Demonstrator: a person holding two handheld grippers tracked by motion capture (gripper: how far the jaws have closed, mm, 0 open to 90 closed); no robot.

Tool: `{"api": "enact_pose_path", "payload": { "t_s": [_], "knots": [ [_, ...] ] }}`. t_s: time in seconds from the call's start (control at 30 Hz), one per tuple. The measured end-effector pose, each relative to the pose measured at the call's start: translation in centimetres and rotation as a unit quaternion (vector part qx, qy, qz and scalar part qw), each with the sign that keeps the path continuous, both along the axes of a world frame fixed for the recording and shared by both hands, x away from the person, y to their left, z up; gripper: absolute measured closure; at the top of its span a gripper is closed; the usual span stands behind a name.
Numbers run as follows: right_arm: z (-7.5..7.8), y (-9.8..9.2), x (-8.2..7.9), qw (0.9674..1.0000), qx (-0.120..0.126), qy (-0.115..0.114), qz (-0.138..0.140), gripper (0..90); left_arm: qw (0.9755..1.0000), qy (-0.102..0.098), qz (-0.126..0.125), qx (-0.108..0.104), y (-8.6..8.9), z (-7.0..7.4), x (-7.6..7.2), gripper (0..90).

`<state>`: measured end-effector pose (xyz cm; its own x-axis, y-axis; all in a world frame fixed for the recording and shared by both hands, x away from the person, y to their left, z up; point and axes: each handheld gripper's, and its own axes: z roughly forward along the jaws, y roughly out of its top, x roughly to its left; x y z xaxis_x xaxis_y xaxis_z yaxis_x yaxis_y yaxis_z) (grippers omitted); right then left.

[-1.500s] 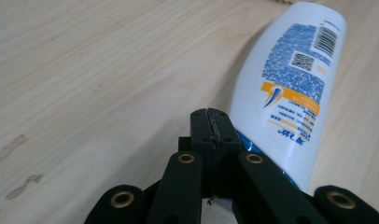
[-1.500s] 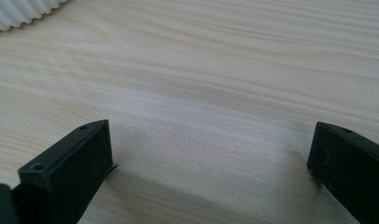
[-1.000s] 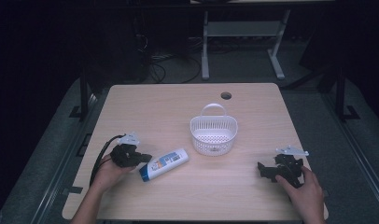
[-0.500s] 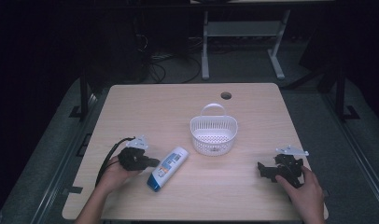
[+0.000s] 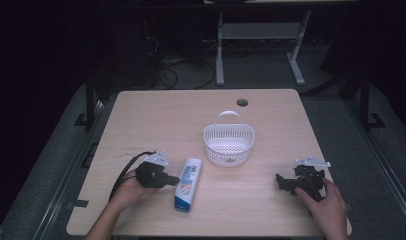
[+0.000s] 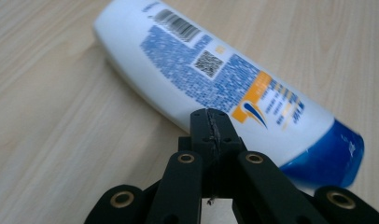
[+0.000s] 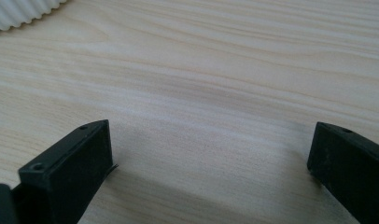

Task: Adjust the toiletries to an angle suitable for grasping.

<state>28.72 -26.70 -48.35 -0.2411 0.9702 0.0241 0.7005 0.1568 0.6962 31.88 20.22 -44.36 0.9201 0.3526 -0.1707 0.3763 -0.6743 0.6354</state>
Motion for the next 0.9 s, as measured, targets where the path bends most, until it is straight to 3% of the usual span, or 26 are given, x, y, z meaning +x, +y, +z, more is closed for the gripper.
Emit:
{"api": "enact_pose_path", "payload": {
  "t_s": [0.23,0.43,0.53,0.9],
  "knots": [
    [0.0,0.0,0.0,1.0000,0.000,0.000,0.000,0.0,1.0000,-0.001,-0.004,-0.006,0.0,0.3,0.0,90.0],
    [0.0,0.0,0.0,1.0000,0.000,0.000,0.000,0.0,0.9993,-0.022,0.004,-0.030,0.0,1.8,0.6,90.0],
    [0.0,0.0,0.0,1.0000,0.000,0.000,0.000,0.0,0.9988,-0.036,-0.001,-0.033,-1.0,2.6,1.4,90.0],
    [0.0,0.0,0.0,1.0000,0.000,0.000,0.000,0.0,0.9980,-0.053,-0.012,-0.032,-4.4,3.0,3.9,90.0]
  ]
}}
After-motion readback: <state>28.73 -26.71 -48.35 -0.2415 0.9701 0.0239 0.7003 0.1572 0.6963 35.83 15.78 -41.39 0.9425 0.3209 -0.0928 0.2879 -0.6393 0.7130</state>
